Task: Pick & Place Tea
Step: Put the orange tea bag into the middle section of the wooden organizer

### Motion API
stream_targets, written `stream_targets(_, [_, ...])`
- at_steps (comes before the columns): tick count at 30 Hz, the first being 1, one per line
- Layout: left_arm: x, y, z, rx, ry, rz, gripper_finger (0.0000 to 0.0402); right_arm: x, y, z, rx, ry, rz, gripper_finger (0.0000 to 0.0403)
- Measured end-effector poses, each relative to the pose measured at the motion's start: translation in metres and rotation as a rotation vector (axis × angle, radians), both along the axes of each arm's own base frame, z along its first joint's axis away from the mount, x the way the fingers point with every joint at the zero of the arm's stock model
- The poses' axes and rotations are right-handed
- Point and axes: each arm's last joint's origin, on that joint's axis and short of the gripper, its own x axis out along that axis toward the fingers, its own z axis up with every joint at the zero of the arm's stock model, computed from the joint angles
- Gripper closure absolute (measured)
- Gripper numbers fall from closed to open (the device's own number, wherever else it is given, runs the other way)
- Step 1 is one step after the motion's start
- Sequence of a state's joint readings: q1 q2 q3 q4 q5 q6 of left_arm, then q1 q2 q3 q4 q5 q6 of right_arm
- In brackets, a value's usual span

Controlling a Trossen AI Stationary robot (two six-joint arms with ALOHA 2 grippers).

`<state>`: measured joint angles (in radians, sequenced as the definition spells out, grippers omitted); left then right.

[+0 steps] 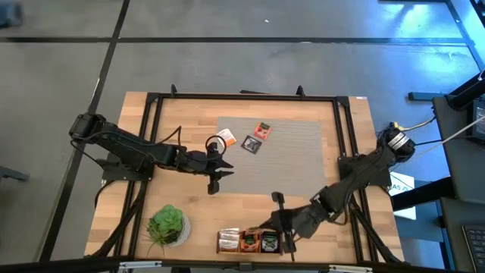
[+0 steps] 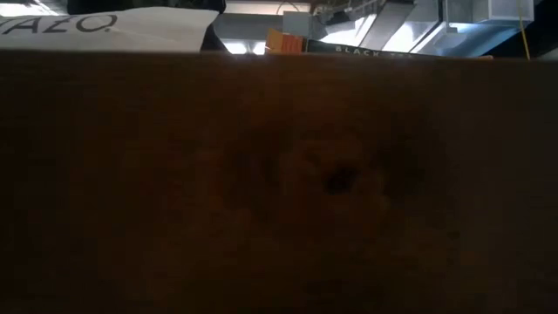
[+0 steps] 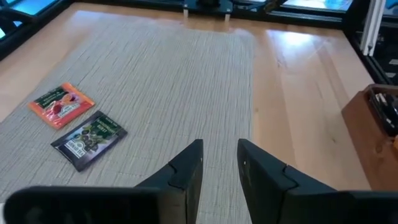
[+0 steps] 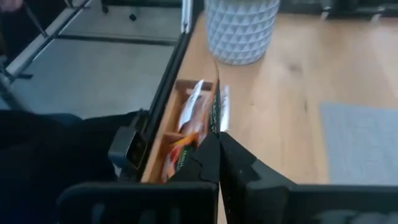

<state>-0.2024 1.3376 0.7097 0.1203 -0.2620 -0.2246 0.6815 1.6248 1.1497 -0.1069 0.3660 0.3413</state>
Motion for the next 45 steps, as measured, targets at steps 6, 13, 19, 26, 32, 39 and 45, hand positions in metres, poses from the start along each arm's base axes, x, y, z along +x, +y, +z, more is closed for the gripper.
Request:
stream_targets(6, [0.001, 0.0, 0.001, 0.001, -0.012, 0.005, 0.0306, 0.003, 0.02, -0.014, -0.024, 0.027, 0.037, 0.0402])
stream_targets(13, [0.001, 0.0, 0.001, 0.001, -0.015, 0.005, 0.0305, 0.009, 0.036, -0.019, -0.007, 0.04, 0.043, 0.0402])
stream_targets(19, [0.001, 0.0, 0.001, 0.002, -0.012, 0.006, 0.0306, 0.015, 0.043, -0.035, 0.022, 0.064, -0.057, 0.0402])
stream_targets(26, [0.0, 0.0, 0.001, 0.003, -0.011, 0.006, 0.0302, 0.019, 0.048, -0.057, 0.054, 0.111, -0.129, 0.0401])
stream_targets(32, [0.0, 0.0, 0.001, 0.003, -0.01, 0.006, 0.0305, 0.023, 0.052, -0.076, 0.028, 0.122, -0.144, 0.0401])
stream_targets(39, [0.0, 0.001, 0.001, 0.007, -0.011, 0.013, 0.0306, 0.025, 0.057, -0.086, 0.034, 0.122, -0.141, 0.04])
stream_targets(45, [0.0, 0.001, 0.001, 0.008, -0.012, 0.015, 0.0304, 0.021, 0.061, -0.089, 0.046, 0.14, -0.134, 0.04])
